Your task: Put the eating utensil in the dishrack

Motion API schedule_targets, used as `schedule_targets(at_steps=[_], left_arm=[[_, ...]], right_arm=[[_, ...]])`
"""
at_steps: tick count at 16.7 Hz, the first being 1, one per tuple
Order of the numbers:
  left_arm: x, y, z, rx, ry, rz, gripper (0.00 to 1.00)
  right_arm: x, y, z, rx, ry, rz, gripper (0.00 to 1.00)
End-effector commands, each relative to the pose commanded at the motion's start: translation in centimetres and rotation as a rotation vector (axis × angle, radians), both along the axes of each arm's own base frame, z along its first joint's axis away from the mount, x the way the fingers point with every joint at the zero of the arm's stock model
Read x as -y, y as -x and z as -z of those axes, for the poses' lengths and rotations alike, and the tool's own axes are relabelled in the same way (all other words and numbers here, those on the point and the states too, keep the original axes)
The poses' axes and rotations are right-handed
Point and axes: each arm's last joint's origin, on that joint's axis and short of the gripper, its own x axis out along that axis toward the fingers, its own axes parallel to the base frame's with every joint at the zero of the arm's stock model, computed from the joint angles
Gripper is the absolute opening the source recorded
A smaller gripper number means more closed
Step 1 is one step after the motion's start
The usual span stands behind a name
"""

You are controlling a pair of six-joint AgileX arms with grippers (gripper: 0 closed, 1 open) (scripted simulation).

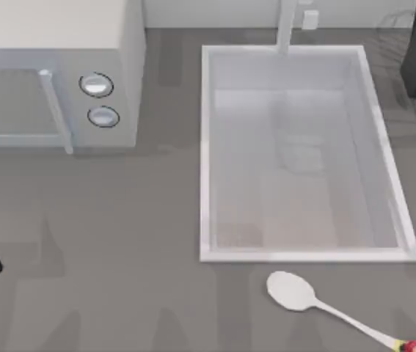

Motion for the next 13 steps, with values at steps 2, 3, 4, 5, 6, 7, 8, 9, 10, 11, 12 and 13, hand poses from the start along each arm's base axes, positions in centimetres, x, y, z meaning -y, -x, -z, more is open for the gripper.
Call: schedule_targets(at_steps=[2, 3, 4, 5, 6, 7, 8, 9, 10, 11, 12, 13], left_arm=[[0.0, 0.0, 0.0, 0.000, 0.000, 0.000, 1.00], [0.0, 0.0, 0.0, 0.000, 0.000, 0.000, 1.00], [0.0, 0.0, 0.0, 0.000, 0.000, 0.000, 1.00], [0.0, 0.0, 0.0, 0.000, 0.000, 0.000, 1.00], [0.0, 0.0, 0.0, 0.000, 0.000, 0.000, 1.00], [0.0, 0.0, 0.0, 0.000, 0.000, 0.000, 1.00], [0.0, 0.0, 0.0, 0.000, 0.000, 0.000, 1.00], [0.0, 0.0, 0.0, 0.000, 0.000, 0.000, 1.00], [0.0, 0.0, 0.0, 0.000, 0.000, 0.000, 1.00], [0.0, 0.0, 0.0, 0.000, 0.000, 0.000, 1.00], [0.0, 0.0, 0.0, 0.000, 0.000, 0.000, 1.00], [0.0, 0.0, 0.0, 0.000, 0.000, 0.000, 1.00]], right_arm=[[0.0, 0.0, 0.0, -0.001, 0.000, 0.000, 1.00], [-0.1, 0.0, -0.2, -0.012, 0.005, -0.006, 1.00], [-0.2, 0.0, -0.5, -0.032, 0.013, -0.017, 1.00], [-0.4, -0.1, -0.9, -0.064, 0.025, -0.034, 1.00], [-0.6, -0.2, -1.4, -0.106, 0.041, -0.057, 1.00], [-0.9, -0.3, -2.0, -0.159, 0.061, -0.085, 1.00], [-1.3, -0.6, -2.5, -0.222, 0.085, -0.118, 1.00], [-1.7, -1.0, -3.1, -0.295, 0.114, -0.156, 1.00], [-2.2, -1.4, -3.5, -0.377, 0.147, -0.199, 1.00], [-2.8, -2.0, -4.0, -0.466, 0.184, -0.245, 1.00], [-3.5, -2.6, -4.3, -0.560, 0.225, -0.293, 1.00], [-4.3, -3.4, -4.5, -0.657, 0.270, -0.343, 1.00]])
